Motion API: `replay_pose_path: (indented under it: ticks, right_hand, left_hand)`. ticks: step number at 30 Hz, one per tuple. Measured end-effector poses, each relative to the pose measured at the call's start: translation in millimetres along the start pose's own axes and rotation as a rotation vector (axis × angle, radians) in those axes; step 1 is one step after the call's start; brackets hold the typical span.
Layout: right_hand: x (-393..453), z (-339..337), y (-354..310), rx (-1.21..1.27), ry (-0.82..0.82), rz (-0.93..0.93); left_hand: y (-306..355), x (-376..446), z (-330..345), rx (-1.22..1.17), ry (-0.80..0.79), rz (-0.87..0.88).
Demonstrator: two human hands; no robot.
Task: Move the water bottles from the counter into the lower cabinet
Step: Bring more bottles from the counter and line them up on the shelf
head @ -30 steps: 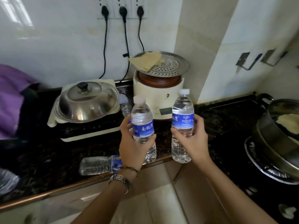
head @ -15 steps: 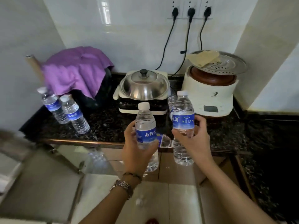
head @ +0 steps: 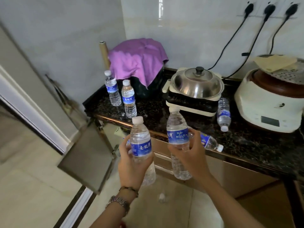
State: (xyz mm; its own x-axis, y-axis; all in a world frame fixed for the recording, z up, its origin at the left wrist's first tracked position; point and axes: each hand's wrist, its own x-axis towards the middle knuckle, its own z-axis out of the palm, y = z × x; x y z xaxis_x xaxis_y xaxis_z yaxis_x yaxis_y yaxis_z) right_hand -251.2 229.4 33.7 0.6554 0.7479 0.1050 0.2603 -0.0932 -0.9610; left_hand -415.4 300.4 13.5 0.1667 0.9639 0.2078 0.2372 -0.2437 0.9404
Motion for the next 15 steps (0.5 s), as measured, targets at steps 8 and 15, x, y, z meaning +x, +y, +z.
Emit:
replay_pose_path:
  ticks: [8, 15]
  right_hand:
    - [15, 109, -8, -0.027, -0.113, 0.105]
    - [33, 207, 7, -0.019, -0.083, 0.234]
  left_hand:
    - [-62, 61, -71, 0.021, -0.013, -0.048]
    - [-126, 124, -114, 0.045, -0.161, -0.051]
